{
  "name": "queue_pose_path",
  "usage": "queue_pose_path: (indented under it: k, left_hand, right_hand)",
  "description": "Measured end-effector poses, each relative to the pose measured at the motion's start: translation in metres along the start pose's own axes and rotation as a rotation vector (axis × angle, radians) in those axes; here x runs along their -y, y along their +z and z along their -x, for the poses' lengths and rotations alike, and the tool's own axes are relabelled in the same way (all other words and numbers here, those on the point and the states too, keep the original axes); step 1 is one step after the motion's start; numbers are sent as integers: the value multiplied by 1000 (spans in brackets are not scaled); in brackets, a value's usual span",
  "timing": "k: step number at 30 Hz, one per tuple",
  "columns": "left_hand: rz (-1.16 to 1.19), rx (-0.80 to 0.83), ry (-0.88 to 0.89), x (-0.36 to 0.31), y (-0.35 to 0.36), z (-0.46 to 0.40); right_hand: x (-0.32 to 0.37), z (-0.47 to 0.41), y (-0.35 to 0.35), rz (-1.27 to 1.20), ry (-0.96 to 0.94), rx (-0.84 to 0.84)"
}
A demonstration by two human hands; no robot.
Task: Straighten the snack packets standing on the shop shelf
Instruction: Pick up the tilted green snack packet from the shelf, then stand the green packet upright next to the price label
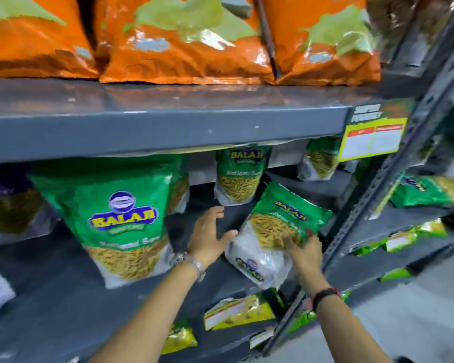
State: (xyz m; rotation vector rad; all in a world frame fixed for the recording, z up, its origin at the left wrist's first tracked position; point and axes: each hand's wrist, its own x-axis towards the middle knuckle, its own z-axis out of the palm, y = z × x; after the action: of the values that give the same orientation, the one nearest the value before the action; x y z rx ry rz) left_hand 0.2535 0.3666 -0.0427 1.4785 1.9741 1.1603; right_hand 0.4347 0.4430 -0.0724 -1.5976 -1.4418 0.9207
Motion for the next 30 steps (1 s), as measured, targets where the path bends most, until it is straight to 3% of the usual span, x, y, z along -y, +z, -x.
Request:
queue_pose_path:
  k: [2,5,7,10,14,19,25,30]
  left_hand:
    - [19,190,-127,-1,14,-23]
    - [78,394,-286,0,34,-59]
    - [90,500,-349,2,46,-76]
    - [116,543,-371,14,59,-89]
    - [186,534,-411,14,55,-75]
    - [398,451,-325,11,41,-34]
    - [366,276,-160,-5,28,12]
    - [362,182,-91,-22,19,32]
  right_hand:
    - [-12,-16,-3,-151,169,64]
    - [-28,-39,-9,-341,463,367]
    - [-35,-51,-14,-372,533,522]
    - [-35,-56,-16,-436,539,562]
    - [-28,-41,-17,-463,438,521]
    - [-18,-12,-31,-471,239,475]
    - [-9,25,-52,-457,-108,480]
    - [1,40,-69,-401,-265,445]
